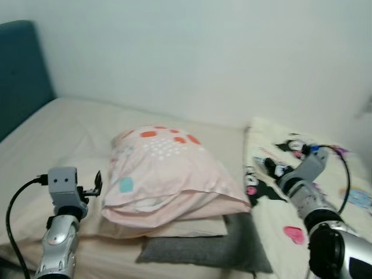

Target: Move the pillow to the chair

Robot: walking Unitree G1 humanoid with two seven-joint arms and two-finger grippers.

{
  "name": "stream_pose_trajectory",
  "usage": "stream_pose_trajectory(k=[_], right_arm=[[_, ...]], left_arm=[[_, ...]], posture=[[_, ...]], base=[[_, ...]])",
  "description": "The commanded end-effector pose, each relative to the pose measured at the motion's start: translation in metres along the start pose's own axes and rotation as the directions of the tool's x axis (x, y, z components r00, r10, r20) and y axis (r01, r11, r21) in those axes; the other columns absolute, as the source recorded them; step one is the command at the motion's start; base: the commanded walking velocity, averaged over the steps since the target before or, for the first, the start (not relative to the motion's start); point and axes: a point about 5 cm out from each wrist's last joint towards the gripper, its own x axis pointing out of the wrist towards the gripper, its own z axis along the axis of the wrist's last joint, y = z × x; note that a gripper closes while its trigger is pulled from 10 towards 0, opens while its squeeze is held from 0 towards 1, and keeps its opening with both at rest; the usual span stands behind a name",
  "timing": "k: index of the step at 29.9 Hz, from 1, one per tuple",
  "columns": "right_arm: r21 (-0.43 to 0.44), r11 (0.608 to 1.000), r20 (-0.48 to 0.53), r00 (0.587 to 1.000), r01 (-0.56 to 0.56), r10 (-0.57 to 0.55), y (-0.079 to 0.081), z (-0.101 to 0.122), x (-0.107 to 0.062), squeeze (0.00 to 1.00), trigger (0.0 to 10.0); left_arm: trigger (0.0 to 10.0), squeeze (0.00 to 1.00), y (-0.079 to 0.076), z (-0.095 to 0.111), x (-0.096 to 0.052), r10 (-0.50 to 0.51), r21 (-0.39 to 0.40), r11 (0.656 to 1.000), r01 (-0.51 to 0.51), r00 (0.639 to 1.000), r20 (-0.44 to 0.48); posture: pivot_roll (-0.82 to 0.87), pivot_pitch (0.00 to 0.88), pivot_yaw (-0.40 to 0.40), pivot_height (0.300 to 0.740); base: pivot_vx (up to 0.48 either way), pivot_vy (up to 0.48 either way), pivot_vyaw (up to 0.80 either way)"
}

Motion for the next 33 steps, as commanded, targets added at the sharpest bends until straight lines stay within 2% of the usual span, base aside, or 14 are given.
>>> stream_pose_trajectory(k=[1,2,3,4,5,7,11,13,15,21,24,29,30,33], right_arm=[[0.078,0.995,-0.015,0.998,-0.062,0.064,0.006,-0.009,0.001,0.0,10.0],[0.137,0.983,0.0,0.992,-0.123,0.124,0.011,-0.011,0.001,0.0,10.0],[0.137,0.983,0.0,0.992,-0.123,0.124,0.011,-0.011,0.001,0.0,10.0],[0.204,0.963,0.025,0.984,-0.179,0.177,0.014,-0.014,0.0,0.0,10.0],[0.204,0.963,0.025,0.984,-0.179,0.177,0.014,-0.014,0.0,0.0,10.0],[0.273,0.943,0.03,0.981,-0.192,0.191,0.012,-0.024,-0.002,0.0,10.0],[0.277,0.944,0.016,0.984,-0.177,0.18,0.011,-0.029,-0.002,0.0,10.0],[0.251,0.955,-0.03,0.985,-0.156,0.169,0.012,-0.04,-0.003,0.0,10.0],[0.232,0.961,-0.052,0.985,-0.148,0.164,0.014,-0.043,-0.003,0.0,10.0],[0.219,0.963,-0.069,0.982,-0.157,0.176,0.019,-0.047,-0.001,0.0,10.0],[0.252,0.951,-0.064,0.977,-0.181,0.203,0.02,-0.048,-0.002,0.0,10.0],[0.297,0.935,-0.078,0.971,-0.195,0.227,0.023,-0.055,-0.003,0.0,10.0],[0.266,0.948,-0.177,0.958,-0.176,0.228,0.024,-0.074,-0.006,0.0,10.0],[0.212,0.967,-0.236,0.953,-0.14,0.19,0.02,-0.085,-0.009,0.0,10.0]], left_arm=[[10.0,0.0,0.007,0.003,-0.002,0.022,0.062,0.998,-0.022,1.0,0.0],[10.0,0.0,0.013,0.004,-0.004,0.052,0.097,0.994,-0.053,0.999,0.006],[10.0,0.0,0.013,0.004,-0.004,0.052,0.097,0.994,-0.053,0.999,0.006],[10.0,0.0,0.021,0.007,-0.008,0.093,0.135,0.986,-0.094,0.996,0.015],[10.0,0.0,0.021,0.007,-0.008,0.093,0.135,0.986,-0.094,0.996,0.015],[10.0,0.0,0.041,0.015,-0.018,0.174,0.206,0.962,-0.178,0.984,0.036],[10.0,0.0,0.047,0.019,-0.022,0.199,0.23,0.952,-0.204,0.979,0.044],[10.0,0.0,0.061,0.034,-0.031,0.223,0.255,0.938,-0.235,0.972,0.074],[10.0,0.0,0.065,0.041,-0.035,0.222,0.265,0.935,-0.238,0.971,0.086],[10.0,0.0,0.067,0.054,-0.044,0.205,0.288,0.931,-0.225,0.974,0.097],[10.0,0.0,0.064,0.062,-0.053,0.174,0.34,0.92,-0.194,0.981,0.089],[10.0,0.0,0.063,0.065,-0.058,0.167,0.356,0.916,-0.183,0.983,0.075],[10.0,0.0,0.062,0.067,-0.061,0.164,0.364,0.915,-0.176,0.984,0.063],[10.0,0.0,0.061,0.07,-0.063,0.162,0.367,0.915,-0.17,0.985,0.052]], posture=[[0.01,0.0,-0.07,0.74],[0.01,0.0,-0.067,0.74],[0.01,0.0,-0.067,0.74],[0.02,0.0,-0.06,0.74],[0.02,0.0,-0.06,0.74],[0.03,0.0,-0.053,0.74],[0.03,0.0,-0.052,0.74],[0.07,0.037,-0.045,0.74],[0.07,0.067,-0.04,0.74],[0.08,0.118,-0.03,0.74],[0.1,0.151,-0.027,0.74],[0.11,0.17,-0.018,0.74],[0.12,0.175,-0.015,0.74],[0.12,0.175,-0.016,0.74]], base=[[0.0,0.0,0.0],[0.0,0.0,0.0],[0.0,0.0,0.0],[0.0,0.0,0.0],[0.0,0.0,0.0],[0.0,0.0,0.0],[0.0,0.0,0.0],[0.0,0.0,0.0],[0.0,0.0,0.0],[0.0,0.0,0.0],[0.0,0.0,0.0],[0.0,0.0,0.0],[0.0,0.0,0.0],[0.0,0.0,0.0]])
